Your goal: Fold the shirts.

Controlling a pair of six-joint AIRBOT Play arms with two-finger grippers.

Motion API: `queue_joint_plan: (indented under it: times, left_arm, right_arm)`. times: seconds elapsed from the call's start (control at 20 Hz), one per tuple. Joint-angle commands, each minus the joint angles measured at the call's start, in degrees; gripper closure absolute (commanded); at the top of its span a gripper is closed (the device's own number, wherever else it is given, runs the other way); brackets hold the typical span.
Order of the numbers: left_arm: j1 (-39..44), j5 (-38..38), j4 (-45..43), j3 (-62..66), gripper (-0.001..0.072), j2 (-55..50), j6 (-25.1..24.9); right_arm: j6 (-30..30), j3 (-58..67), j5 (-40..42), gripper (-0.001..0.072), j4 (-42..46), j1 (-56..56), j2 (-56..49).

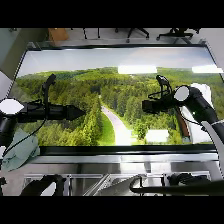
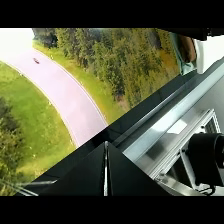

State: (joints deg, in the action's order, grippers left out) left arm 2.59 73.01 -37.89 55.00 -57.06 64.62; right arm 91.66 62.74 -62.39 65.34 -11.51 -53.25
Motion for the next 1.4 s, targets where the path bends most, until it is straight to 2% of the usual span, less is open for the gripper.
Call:
queue_joint_plan:
  times: [0.0, 0.15, 0.25, 0.35, 0.45, 0.5, 0.55, 0.6, 0.7, 0.8, 1.1, 1.2, 1.35]
  left_arm:
    - [0.0, 0.1, 0.1, 0.0, 0.0692, 0.0, -0.1]
    - [0.0, 1.0, 0.0, 0.0, 0.0693, 0.0, 0.0]
    - [-1.0, 4.9, -2.3, 1.2, 0.0696, 0.0, 4.7]
    - [-2.9, 9.2, -13.4, 4.8, 0.0697, 0.4, 12.9]
    - [-4.2, 12.2, -31.6, 7.0, 0.0695, 2.9, 23.1]
    - [-4.6, 13.8, -39.7, 6.4, 0.0687, 4.5, 26.0]
    - [-5.1, 15.5, -47.2, 5.0, 0.0437, 6.4, 27.8]
    - [-5.8, 16.0, -54.7, 2.7, -0.0003, 8.4, 30.3]
    - [-8.3, 14.9, -65.9, -2.7, 0.0006, 11.9, 31.7]
    - [-12.8, 9.7, -71.2, -7.3, 0.0005, 13.6, 31.7]
    - [-29.9, -5.4, -71.6, -15.9, 0.0005, 4.2, 31.6]
    - [-33.1, -10.2, -71.5, -16.3, 0.0005, -1.1, 31.6]
    - [-34.7, -12.8, -71.6, -16.0, 0.0006, -8.2, 31.6]
  right_arm:
    - [0.0, 0.0, 0.0, 0.0691, 0.0, 0.0, 0.0]
    - [0.0, 0.0, 0.0, 0.0691, 0.0, 0.0, 0.0]
    - [0.0, 0.0, 0.0, 0.0691, 0.0, 0.0, 0.0]
    - [0.0, 0.0, 0.0, 0.0691, 0.0, 0.0, -0.1]
    - [0.0, 0.0, 0.0, 0.0691, 0.0, 0.0, -0.1]
    - [0.0, 0.0, 0.0, 0.0691, 0.0, 0.0, -0.1]
    - [0.0, 0.0, 0.0, 0.0691, 0.0, 0.0, -0.3]
    - [0.0, 0.0, 0.0, 0.0691, 0.0, 0.0, -0.4]
    - [0.0, 0.0, 0.0, 0.0691, 0.0, 0.0, -0.4]
    - [0.0, 0.0, 0.0, 0.0691, 0.0, 0.0, -0.5]
    - [0.0, 0.0, 0.0, 0.0691, 0.0, 0.0, -0.5]
    - [0.0, 0.0, 0.0, 0.0691, 0.0, 0.0, -0.5]
    - [0.0, 0.0, 0.0, 0.0691, 0.0, 0.0, -0.6]
